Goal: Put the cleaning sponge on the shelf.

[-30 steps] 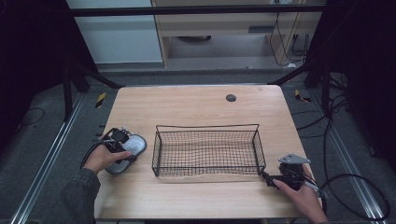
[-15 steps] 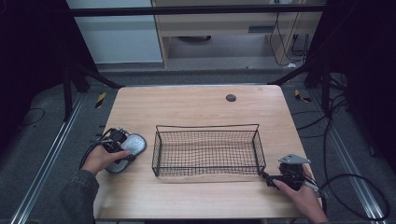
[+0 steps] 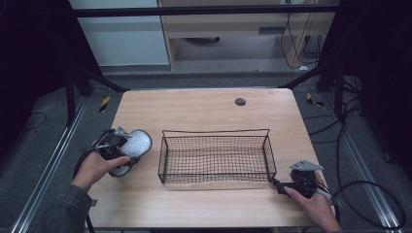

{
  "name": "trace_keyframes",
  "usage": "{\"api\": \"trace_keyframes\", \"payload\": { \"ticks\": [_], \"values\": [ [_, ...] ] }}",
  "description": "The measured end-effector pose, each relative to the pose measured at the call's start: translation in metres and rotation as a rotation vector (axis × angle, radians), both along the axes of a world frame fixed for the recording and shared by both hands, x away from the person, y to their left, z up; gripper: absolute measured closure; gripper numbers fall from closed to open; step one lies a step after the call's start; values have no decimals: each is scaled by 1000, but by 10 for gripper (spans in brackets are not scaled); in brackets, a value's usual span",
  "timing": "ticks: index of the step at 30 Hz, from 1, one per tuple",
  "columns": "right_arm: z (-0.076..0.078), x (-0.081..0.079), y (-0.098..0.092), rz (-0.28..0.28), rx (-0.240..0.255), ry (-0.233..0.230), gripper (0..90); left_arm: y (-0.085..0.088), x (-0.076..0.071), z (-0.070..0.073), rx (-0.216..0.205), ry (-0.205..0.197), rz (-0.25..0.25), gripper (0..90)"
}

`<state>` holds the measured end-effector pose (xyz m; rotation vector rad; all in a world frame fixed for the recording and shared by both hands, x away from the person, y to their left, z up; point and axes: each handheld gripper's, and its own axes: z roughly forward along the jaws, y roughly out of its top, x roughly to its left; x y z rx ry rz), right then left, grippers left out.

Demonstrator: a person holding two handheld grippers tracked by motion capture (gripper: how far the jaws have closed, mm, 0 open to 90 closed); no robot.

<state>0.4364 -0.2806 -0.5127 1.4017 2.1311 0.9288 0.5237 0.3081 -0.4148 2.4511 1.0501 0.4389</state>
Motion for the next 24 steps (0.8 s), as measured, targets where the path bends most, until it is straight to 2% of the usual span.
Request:
{"api": "trace_keyframes", "payload": {
  "ticks": [2,3,6,14,20,24],
  "values": [
    [0,0,0,-1,1,1,40,-2,-5,11,-7,-24,-17,47],
    [-1,1,-1,6,-16,-13,40,-4,-8,15,-7,-36,-27,47],
    [0,0,0,4,-8,-7,40,-9,-14,26,-1,-65,-56,48],
    [-1,0,-1,4,-12,-10,40,-33,-25,52,16,-111,-146,49],
    [0,0,0,2,-4,-3,40,-57,-27,62,47,-130,-218,49],
    [-1,0,0,5,-12,-10,40,-72,-26,65,60,-128,-261,49]
  ]
}}
